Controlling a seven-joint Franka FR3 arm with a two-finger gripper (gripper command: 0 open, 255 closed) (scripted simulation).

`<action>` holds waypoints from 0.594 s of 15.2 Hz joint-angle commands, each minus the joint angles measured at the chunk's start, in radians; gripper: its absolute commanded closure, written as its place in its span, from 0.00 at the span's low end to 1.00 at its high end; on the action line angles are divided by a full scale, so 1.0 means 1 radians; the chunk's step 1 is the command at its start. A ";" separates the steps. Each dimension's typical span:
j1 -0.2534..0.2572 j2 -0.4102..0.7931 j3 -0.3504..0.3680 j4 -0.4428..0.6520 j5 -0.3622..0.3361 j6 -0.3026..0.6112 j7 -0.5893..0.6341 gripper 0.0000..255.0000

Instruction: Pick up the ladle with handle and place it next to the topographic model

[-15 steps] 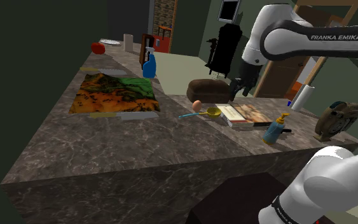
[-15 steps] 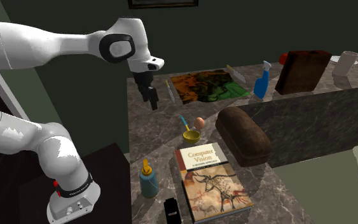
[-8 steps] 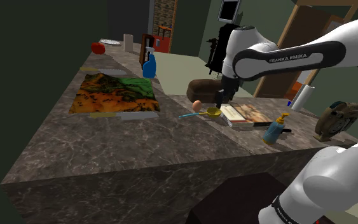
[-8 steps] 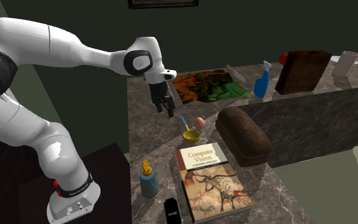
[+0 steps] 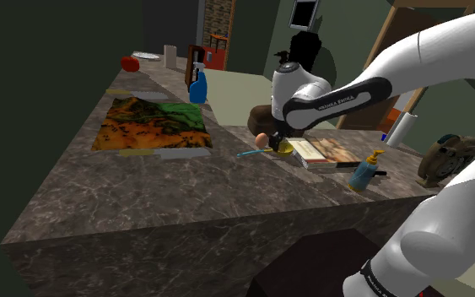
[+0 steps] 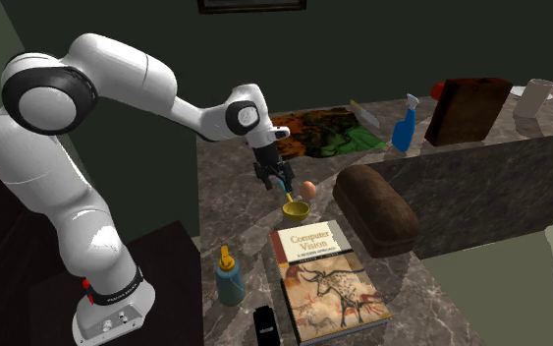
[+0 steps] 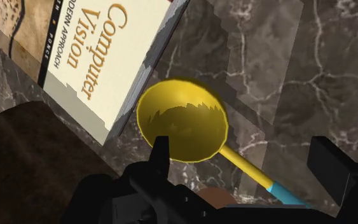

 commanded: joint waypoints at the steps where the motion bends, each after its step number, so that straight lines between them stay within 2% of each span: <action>1: -0.003 0.054 0.003 0.017 -0.051 0.027 0.018 0.00; 9: -0.025 0.119 -0.020 -0.004 -0.099 0.118 0.046 0.00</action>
